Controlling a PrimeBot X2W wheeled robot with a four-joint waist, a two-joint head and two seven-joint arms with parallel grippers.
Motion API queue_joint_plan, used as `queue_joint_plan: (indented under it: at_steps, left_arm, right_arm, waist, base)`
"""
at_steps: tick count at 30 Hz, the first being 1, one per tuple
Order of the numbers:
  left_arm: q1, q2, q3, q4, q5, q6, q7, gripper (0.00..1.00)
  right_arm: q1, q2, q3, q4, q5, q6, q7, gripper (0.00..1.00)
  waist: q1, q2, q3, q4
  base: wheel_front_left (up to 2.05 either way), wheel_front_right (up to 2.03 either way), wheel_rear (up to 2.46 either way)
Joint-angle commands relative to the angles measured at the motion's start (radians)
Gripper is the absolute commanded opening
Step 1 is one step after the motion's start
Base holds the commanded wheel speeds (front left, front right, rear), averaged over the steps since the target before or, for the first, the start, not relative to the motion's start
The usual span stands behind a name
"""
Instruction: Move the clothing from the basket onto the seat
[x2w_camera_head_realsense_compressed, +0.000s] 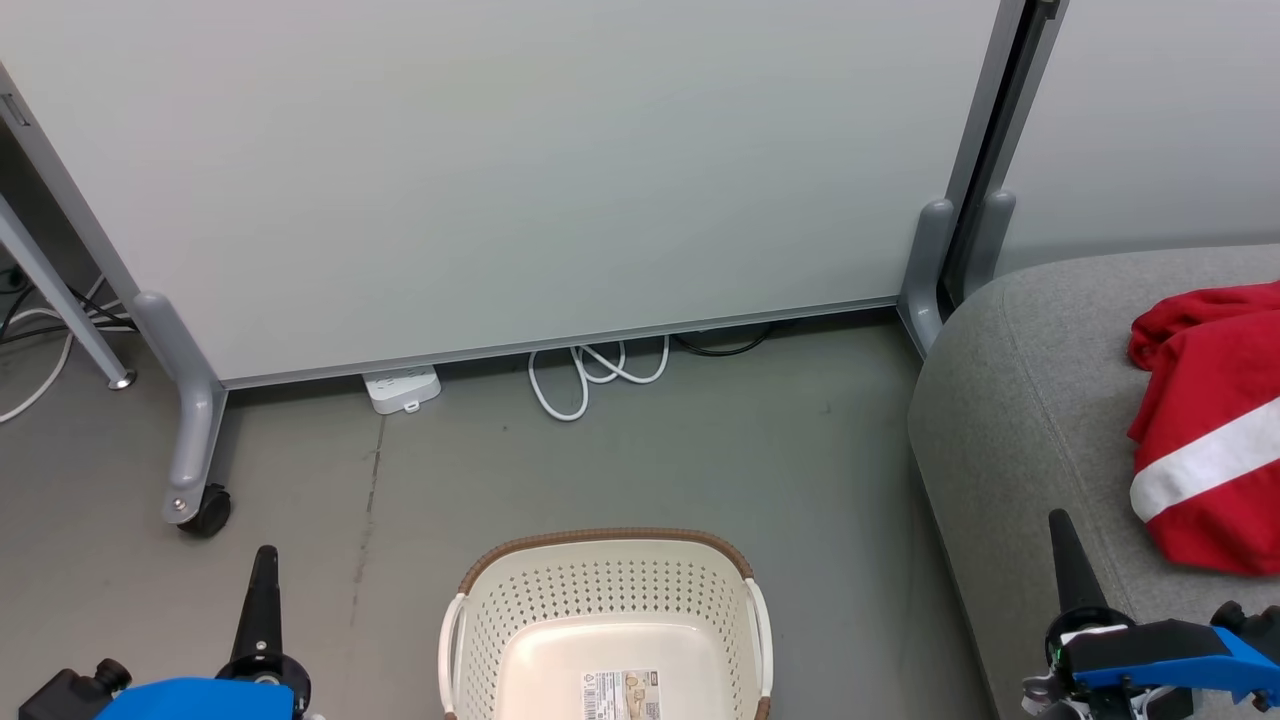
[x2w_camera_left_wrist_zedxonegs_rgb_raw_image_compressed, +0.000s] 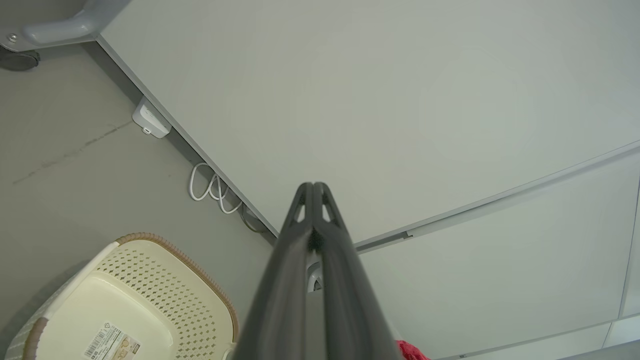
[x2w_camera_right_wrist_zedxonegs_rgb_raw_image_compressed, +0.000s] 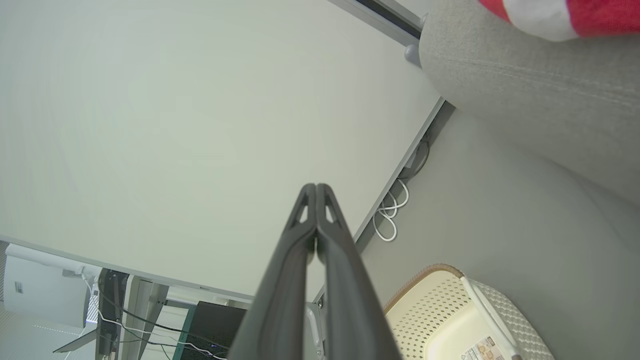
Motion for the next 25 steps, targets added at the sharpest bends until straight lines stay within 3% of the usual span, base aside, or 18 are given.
queue_joint_plan:
  at_steps: [1, 25]
  left_arm:
    - [-0.028, 0.007, 0.005, -0.014, -0.025, -0.003, 0.007, 0.00]
    - [-0.038, 0.008, 0.022, -0.021, -0.240, -0.006, 0.064, 0.00]
  right_arm:
    - [-0.027, 0.001, -0.003, -0.014, 0.029, 0.000, 0.008, 0.00]
    - [-0.039, 0.002, -0.014, -0.026, 0.262, 0.000, 0.065, 0.00]
  waist:
    - [0.0000, 0.0000, 0.000, 0.000]
    - [0.0000, 0.0000, 0.009, -0.005]
  base:
    - [0.00, 0.00, 0.00]
    - [0.00, 0.00, 0.00]
